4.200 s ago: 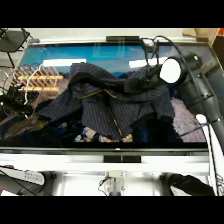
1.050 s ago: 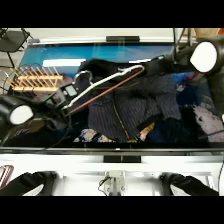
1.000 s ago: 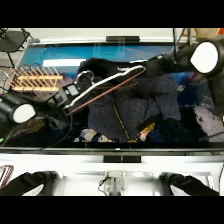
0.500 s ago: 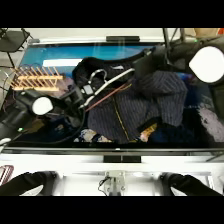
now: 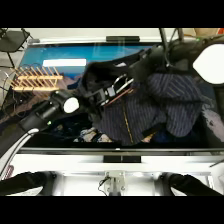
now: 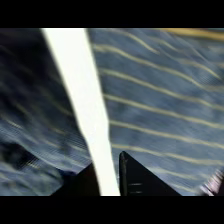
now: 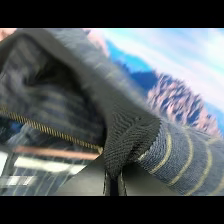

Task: Fold the shirts.

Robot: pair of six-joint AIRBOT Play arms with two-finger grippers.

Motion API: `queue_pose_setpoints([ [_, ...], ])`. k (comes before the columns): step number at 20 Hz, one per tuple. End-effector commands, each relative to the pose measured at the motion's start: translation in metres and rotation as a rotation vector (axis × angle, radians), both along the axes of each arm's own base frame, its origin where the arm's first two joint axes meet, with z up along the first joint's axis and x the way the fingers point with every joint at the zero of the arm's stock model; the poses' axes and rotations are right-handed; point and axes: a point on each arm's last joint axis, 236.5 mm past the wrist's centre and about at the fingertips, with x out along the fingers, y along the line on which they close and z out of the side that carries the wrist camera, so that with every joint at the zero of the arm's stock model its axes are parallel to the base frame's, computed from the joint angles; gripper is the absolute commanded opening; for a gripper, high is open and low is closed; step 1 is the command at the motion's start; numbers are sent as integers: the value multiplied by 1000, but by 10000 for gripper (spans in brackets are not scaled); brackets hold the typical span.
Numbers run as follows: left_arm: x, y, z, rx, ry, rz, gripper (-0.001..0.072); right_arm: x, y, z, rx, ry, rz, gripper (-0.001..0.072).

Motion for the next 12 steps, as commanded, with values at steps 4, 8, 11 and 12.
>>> queue_pose_setpoints([
  [4, 43, -2, 27, -76, -77, 48, 55, -4, -3, -4, 19, 43, -32, 532],
  [8, 40, -1, 25, -67, -63, 44, 55, -1, -46, 45, 84, -67, -222, 635],
  [11, 39, -1, 24, -64, -58, 43, 55, -6, -147, 89, 68, -168, -524, 634],
  [12, 38, -1, 24, -64, -56, 43, 56, -7, -183, 84, 53, -144, -620, 634],
])
